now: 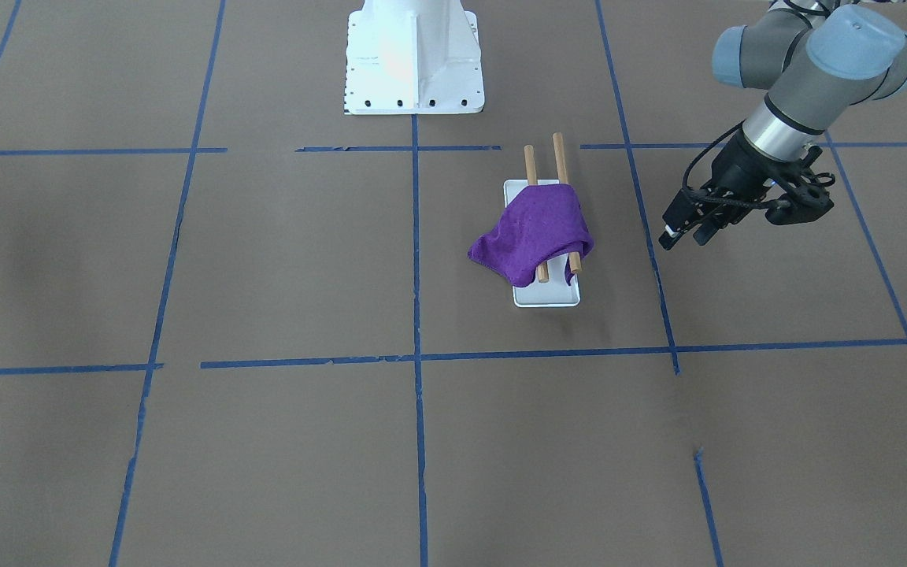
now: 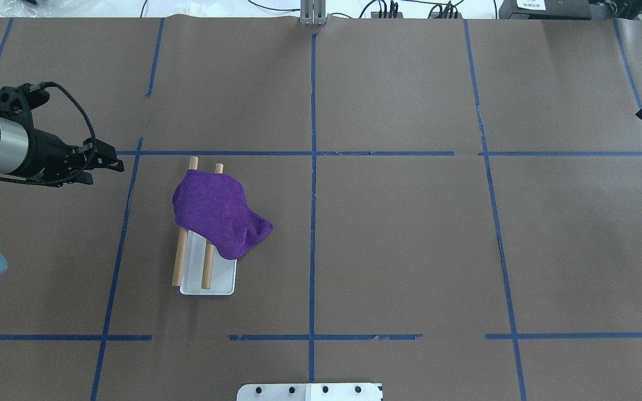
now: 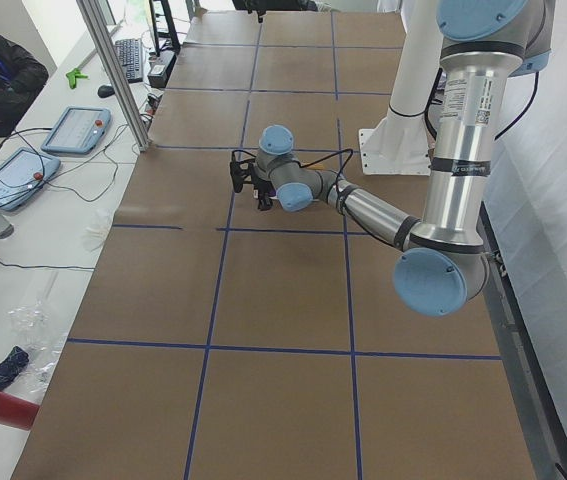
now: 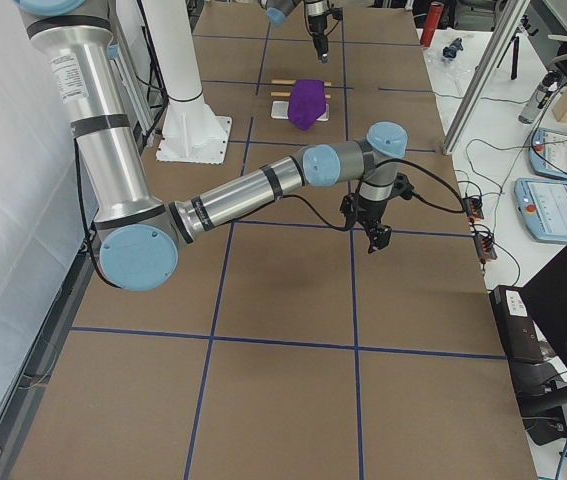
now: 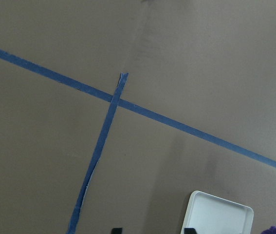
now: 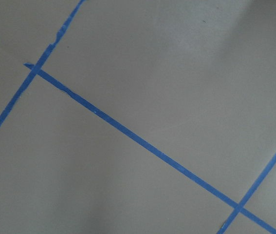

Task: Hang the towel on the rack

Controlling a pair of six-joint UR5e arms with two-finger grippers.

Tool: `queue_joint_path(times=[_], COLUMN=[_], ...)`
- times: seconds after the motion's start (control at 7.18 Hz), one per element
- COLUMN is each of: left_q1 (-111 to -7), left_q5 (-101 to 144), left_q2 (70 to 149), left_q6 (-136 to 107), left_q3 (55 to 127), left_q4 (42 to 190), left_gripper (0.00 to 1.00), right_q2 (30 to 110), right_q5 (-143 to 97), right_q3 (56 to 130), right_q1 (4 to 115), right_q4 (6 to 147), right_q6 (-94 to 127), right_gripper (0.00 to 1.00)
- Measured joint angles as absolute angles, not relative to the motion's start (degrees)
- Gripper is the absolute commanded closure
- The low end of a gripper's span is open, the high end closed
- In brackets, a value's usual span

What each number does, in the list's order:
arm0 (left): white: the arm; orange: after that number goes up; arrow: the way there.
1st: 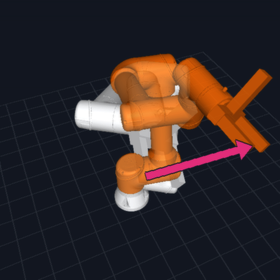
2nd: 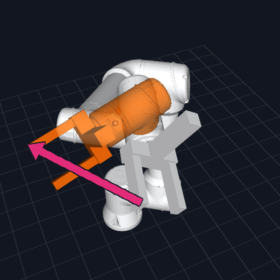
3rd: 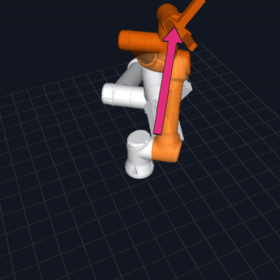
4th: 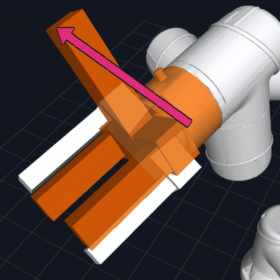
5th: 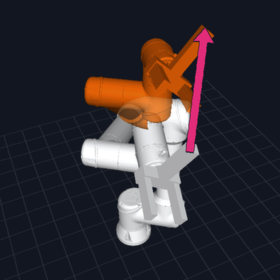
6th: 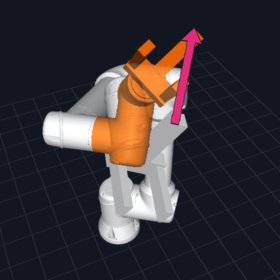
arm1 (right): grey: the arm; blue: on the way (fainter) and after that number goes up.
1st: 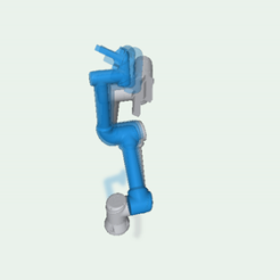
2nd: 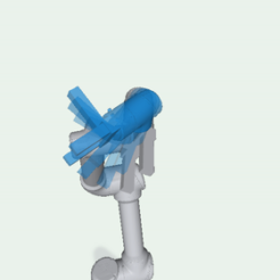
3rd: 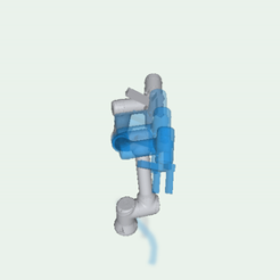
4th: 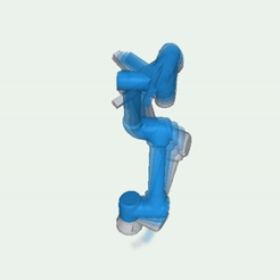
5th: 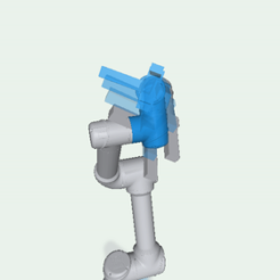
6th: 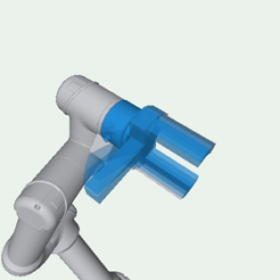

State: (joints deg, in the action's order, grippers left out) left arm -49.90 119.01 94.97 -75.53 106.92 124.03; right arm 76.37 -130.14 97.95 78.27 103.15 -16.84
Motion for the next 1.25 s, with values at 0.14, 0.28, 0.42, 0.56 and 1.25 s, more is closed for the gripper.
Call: queue_joint_path(times=[0.14,0.28,0.42,0.56,1.25], left_q1=[-51.22,-53.19,-56.13,-59.76,-81.44], left_q5=[119.15,119.26,119.39,119.47,134.15], left_q2=[93.30,91.26,89.10,87.48,83.85], left_q6=[-69.63,-61.94,-51.83,-40.52,-1.94], left_q3=[106.99,107.03,106.83,106.47,97.99], left_q4=[123.95,123.80,123.01,120.45,102.84], left_gripper=[0.00,0.00,0.00,0.00,0.00], right_q2=[78.70,81.66,84.82,87.35,91.79], right_q5=[-131.46,-131.85,-132.01,-132.15,-133.25], right_q3=[96.11,95.05,94.46,94.26,95.50], right_q1=[81.76,84.64,87.20,89.22,91.25], right_q4=[103.02,102.93,102.90,102.89,97.45], right_q6=[-17.16,-17.65,-18.23,-18.34,-9.78], right_gripper=[0.00,0.00,0.00,0.00,0.00])
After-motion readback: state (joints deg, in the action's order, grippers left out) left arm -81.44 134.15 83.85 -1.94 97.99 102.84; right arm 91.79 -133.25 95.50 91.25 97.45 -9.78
